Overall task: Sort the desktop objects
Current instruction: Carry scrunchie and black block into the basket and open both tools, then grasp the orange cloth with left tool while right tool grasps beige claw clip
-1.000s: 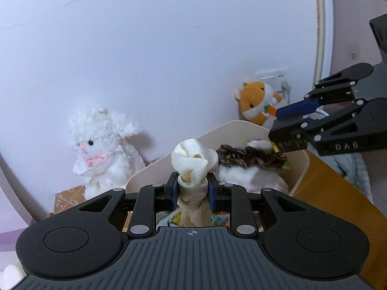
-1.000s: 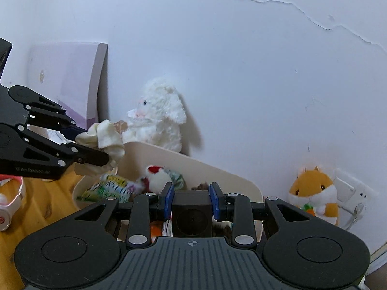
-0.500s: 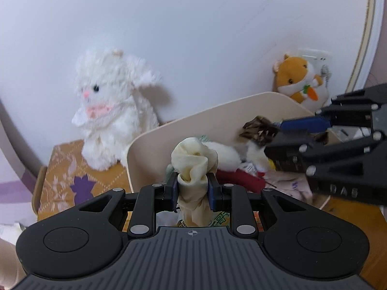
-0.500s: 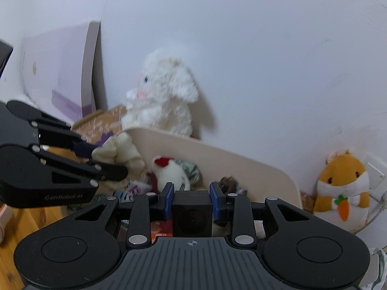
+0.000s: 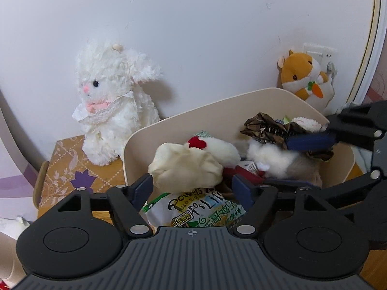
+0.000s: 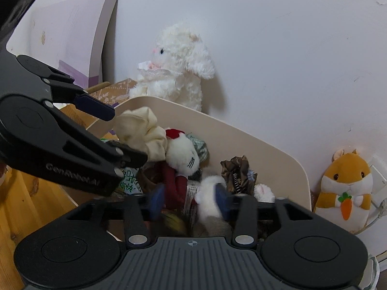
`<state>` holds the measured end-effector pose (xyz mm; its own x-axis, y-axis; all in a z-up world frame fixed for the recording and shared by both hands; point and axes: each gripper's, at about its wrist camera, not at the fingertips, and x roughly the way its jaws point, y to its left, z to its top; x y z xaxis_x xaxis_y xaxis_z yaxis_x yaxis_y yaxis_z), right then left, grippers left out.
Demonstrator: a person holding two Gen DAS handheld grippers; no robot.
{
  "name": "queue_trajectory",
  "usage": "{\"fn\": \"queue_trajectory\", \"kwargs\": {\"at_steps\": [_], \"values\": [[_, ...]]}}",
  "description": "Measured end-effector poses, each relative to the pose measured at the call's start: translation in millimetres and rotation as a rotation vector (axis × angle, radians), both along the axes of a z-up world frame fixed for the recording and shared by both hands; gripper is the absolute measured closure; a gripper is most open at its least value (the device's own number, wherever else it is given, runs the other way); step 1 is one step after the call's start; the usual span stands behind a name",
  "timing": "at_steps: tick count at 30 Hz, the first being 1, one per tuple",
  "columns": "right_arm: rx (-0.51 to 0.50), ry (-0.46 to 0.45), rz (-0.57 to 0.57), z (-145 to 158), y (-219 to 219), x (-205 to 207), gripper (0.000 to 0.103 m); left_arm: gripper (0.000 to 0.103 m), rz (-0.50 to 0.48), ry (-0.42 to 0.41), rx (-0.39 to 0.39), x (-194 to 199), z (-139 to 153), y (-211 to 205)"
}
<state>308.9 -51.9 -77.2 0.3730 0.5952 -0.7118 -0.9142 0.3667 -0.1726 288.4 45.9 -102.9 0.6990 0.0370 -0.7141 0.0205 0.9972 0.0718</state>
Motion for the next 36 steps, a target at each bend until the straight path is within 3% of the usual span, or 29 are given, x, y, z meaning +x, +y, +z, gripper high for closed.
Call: {"fn": "queue_trajectory", "kwargs": {"at_steps": [6,11,21,27,30,36], "values": [[0.032,-0.028,0.026,9.4,-15.6,-9.3,0.027,0.027,0.013,-0.023,-0.014,-9.0,8.1,-2.9],[0.042,-0.042,0.045,16.8,-34.8,-13.1,0.024,0.026,0.041,-0.032,-0.044,-21.9,14.6,-2.8],[0.064,0.001,-0.014,18.7,-85.3,-8.0,0.009,0.025,0.078,-0.008,-0.098,-51.4,16.1,-17.8],[0.041,0.069,-0.072,0.0,-113.3,-2.3,0.000,0.025,0.114,0.054,-0.169,-73.0,1.2,-32.4],[0.019,0.123,-0.103,-14.7,-120.7,1.4,0.000,0.025,0.129,0.083,-0.214,-82.1,-9.6,-39.6],[-0.020,0.217,-0.165,-45.3,-131.5,2.6,0.000,0.025,0.152,0.151,-0.225,-84.0,-36.6,-53.4]]}}
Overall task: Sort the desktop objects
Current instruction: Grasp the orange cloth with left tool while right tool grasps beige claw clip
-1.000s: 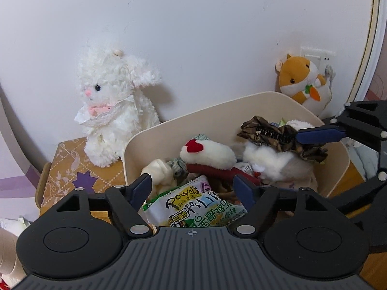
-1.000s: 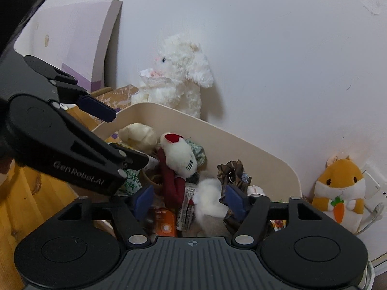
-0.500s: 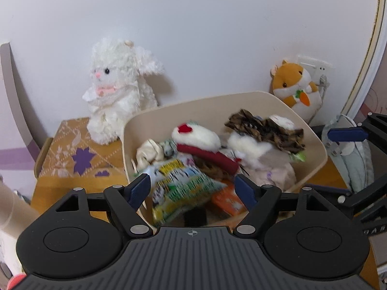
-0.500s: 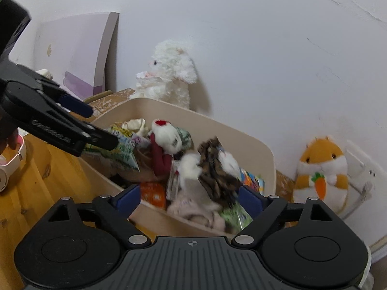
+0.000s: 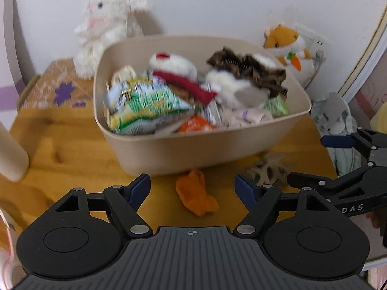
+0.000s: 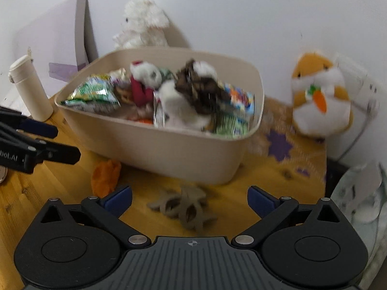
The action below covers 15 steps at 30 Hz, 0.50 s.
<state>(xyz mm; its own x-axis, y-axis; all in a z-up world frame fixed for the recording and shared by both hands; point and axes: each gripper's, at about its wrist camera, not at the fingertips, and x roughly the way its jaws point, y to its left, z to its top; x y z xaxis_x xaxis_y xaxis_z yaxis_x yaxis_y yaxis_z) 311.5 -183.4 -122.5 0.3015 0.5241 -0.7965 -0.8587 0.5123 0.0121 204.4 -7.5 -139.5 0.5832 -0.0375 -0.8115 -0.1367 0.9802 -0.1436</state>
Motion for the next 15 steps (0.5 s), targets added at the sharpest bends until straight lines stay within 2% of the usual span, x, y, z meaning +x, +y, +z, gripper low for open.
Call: {"fn": "queue_trajectory", "kwargs": {"at_steps": [6,15], "values": [[-0.032,0.053,-0.046,-27.3,3.5,-0.5,0.000,0.025,0.039,0.053,-0.038,8.3,-20.3,-2.5],[-0.022,0.111,-0.209,-57.8,11.5,-4.0,0.000,0.025,0.142,0.132,-0.037,27.6,-52.4,-2.3]]}}
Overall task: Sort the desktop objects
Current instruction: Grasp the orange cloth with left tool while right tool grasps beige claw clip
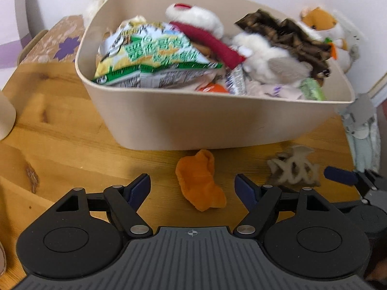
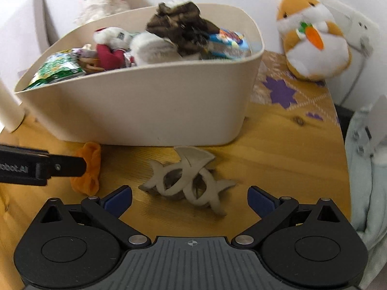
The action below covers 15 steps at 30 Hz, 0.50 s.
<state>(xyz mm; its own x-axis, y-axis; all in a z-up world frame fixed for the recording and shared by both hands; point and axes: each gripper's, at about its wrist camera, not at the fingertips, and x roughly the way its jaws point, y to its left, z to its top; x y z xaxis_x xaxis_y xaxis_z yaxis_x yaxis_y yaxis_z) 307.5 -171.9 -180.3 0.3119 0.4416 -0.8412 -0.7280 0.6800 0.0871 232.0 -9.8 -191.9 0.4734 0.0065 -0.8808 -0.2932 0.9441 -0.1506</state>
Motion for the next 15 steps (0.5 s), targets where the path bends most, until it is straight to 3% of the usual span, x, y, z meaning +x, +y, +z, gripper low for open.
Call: {"fn": "queue_trajectory", "kwargs": {"at_steps": [15], "values": [[-0.038,-0.036,-0.086,-21.2,13.3,0.0,0.001,0.028,0.069,0.053,0.028,9.9,-22.3,1.2]]}}
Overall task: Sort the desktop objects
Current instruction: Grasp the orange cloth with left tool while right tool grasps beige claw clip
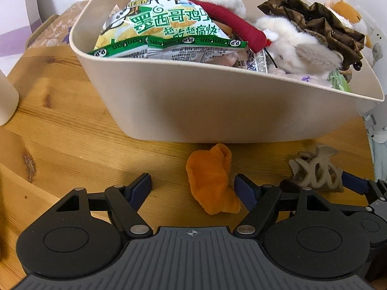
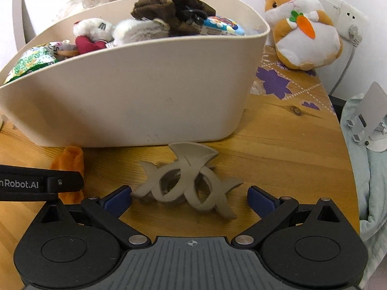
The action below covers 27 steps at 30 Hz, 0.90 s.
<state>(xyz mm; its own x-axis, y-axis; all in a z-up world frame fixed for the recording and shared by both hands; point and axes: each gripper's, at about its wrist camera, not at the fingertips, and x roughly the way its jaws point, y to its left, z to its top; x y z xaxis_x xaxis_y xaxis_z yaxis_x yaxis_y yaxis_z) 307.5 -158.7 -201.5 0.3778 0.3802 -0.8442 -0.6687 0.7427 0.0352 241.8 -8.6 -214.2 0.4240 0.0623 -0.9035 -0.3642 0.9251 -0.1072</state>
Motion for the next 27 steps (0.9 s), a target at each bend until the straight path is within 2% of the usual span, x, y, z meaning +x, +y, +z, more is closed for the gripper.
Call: {"fn": "queue_trajectory", "kwargs": {"at_steps": [4,6,7,11,15,27], "values": [[0.009,-0.017,0.010,0.6,0.6,0.2,0.009,0.039,0.009,-0.006,-0.003,0.1,1.0,1.1],[0.010,-0.013,0.015,0.8,1.1,0.6,0.011,0.049,0.000,-0.009,0.002,-0.1,1.7,0.7],[0.010,-0.012,0.015,0.7,0.6,0.8,0.011,0.051,-0.003,-0.008,0.005,-0.3,1.9,0.6],[0.010,-0.010,0.000,-0.3,-4.6,0.9,0.012,0.070,-0.003,-0.009,0.000,-3.6,2.7,3.8],[0.011,-0.017,0.005,1.4,-8.4,-1.2,0.012,0.079,-0.005,0.000,-0.007,-6.4,3.6,6.3],[0.056,-0.066,0.040,24.3,-32.4,-5.1,0.012,0.083,-0.035,-0.060,-0.017,-18.0,30.3,0.0]]}}
